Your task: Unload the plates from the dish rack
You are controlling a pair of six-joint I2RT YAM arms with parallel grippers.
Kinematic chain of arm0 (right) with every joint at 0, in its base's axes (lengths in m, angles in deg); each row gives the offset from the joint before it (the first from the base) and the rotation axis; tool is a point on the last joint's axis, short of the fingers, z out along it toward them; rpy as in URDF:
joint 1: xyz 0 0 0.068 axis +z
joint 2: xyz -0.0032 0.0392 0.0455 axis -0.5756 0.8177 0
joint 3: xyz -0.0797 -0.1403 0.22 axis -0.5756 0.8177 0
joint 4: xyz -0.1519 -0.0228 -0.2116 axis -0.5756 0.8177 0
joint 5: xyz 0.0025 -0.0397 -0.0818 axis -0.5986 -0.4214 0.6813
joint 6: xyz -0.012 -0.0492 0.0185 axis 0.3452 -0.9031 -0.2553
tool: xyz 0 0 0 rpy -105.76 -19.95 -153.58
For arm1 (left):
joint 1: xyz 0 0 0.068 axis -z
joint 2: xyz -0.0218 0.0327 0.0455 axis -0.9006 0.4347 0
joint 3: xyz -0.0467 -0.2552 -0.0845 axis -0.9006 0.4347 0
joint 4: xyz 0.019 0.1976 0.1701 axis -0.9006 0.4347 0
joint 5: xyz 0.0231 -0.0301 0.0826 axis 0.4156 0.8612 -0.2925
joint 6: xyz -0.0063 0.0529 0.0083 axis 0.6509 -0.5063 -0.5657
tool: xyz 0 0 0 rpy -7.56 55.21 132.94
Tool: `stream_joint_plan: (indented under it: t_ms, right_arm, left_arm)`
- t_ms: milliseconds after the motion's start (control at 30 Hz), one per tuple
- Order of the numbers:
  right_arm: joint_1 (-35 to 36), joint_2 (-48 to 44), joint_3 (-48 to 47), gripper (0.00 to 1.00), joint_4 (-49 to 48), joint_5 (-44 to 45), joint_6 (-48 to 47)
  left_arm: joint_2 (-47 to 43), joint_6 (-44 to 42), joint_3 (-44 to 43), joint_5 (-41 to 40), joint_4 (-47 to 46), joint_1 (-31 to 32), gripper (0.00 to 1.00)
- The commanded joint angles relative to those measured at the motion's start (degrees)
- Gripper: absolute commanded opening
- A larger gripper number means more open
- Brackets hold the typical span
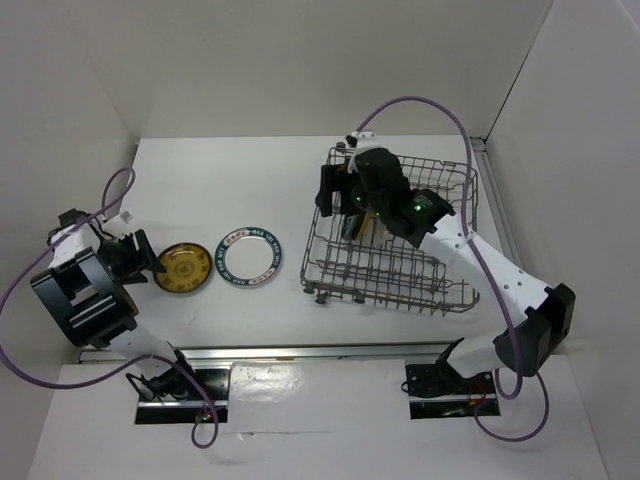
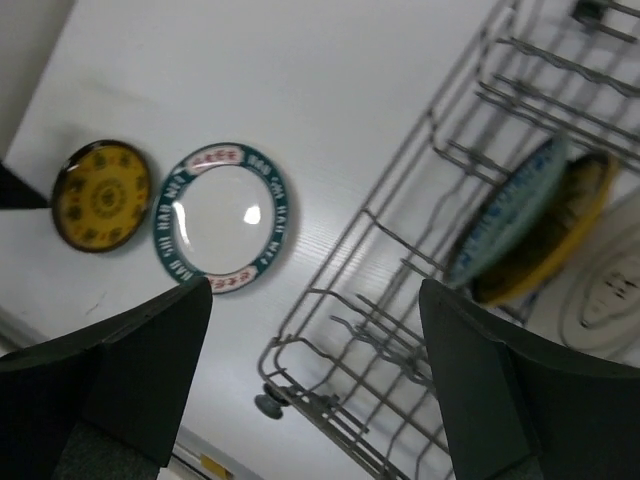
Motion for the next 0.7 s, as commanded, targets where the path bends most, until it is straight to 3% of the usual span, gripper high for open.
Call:
stream_joint_plan:
  t_ms: [0,100,233,533,667]
  right_arm:
    - [-8.38,-0.05,-4.28,0.92,12.22,10.51,3.52]
    - [-15.79,-0.05,-1.65,0.92,13.03,5.16,4.04]
    - [-22.92,-0.58,2.3,0.9,13.03,6.37,4.75]
    - [-24.07,7.77,4.24,0.87,10.05,3.38,3.25]
    - [-24.6,10.59,4.77,0.78,9.7,4.0,4.48]
  left_arm:
    - [-5.93,-3.0,-2.76,-1.61,1.6,0.46,0.72]
    - [-8.84,-3.0,-3.55,-1.61,2.21,0.46,0.72]
    - [-12.79,-3.0,-6.18,1.02,4.23,0.46,0.72]
    - [-17.37,-2.48,-6.19,1.2,5.9,4.24,0.72]
    - [-19.12,-3.0,-6.8,0.67,6.43,4.86,0.72]
